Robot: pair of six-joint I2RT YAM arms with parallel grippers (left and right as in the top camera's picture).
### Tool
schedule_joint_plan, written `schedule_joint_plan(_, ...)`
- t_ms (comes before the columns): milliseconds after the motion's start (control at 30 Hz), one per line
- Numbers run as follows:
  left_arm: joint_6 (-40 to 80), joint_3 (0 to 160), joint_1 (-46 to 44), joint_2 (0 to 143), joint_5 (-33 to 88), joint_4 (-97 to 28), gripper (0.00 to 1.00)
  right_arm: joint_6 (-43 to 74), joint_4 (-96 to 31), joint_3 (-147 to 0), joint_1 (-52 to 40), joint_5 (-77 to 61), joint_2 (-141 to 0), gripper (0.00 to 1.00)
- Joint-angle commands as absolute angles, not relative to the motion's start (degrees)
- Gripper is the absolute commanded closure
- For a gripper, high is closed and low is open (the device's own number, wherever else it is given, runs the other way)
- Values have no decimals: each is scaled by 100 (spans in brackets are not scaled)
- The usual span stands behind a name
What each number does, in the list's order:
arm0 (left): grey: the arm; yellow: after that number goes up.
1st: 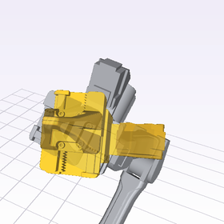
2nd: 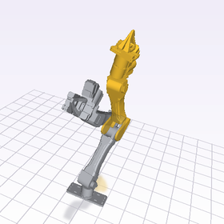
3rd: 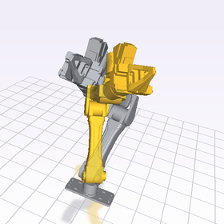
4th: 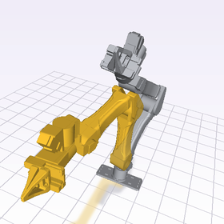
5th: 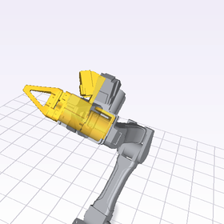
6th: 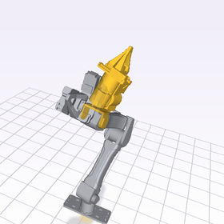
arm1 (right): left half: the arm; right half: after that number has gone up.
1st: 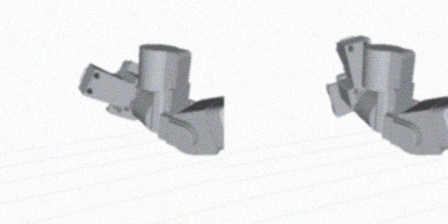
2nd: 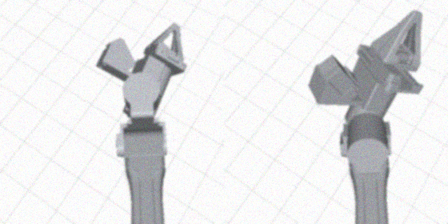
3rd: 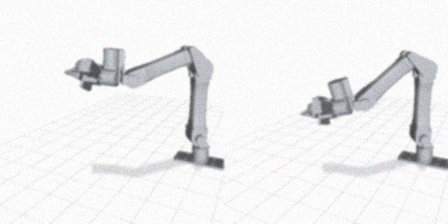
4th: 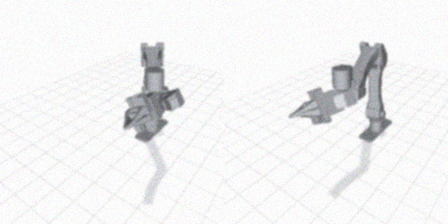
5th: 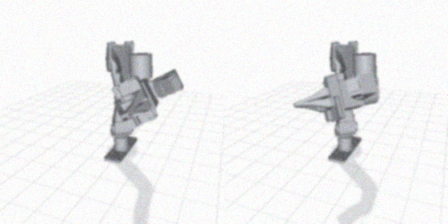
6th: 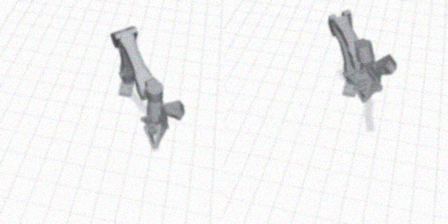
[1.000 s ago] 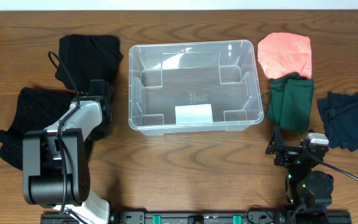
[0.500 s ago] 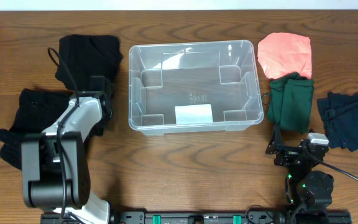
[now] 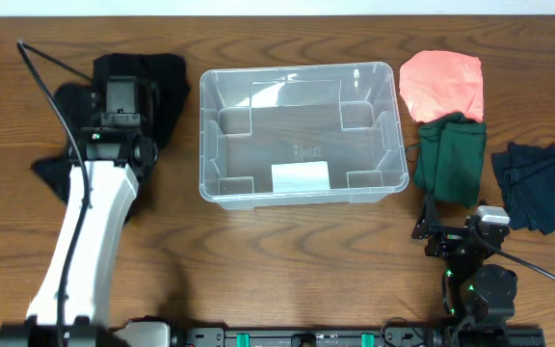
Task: Pack container
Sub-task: 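Lift the knit garment with the left gripper and carry it over the bin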
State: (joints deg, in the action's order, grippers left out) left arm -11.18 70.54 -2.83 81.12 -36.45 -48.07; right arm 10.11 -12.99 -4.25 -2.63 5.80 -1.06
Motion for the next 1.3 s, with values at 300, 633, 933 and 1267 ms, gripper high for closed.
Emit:
schedule_joint_plan(300, -2152, 8949, -1850, 7710, -4294, -4525, 94, 1066, -1306, -408, -198, 558, -75, 1)
schedule_joint_plan(633, -2405, 9247, -2545, 7710, -4554, -3942, 94, 1068, -1306, -408, -198, 558, -75, 1)
schedule_joint_plan(933, -204, 9244, -3190, 7797, -4545, -4056, 94, 1066, -1306, -408, -198, 558, -75, 1)
schedule_joint_plan(1267, -47, 9244, -3741, 8597, -3791, -4134, 94, 1068, -1306, -408, -198, 558, -75, 1)
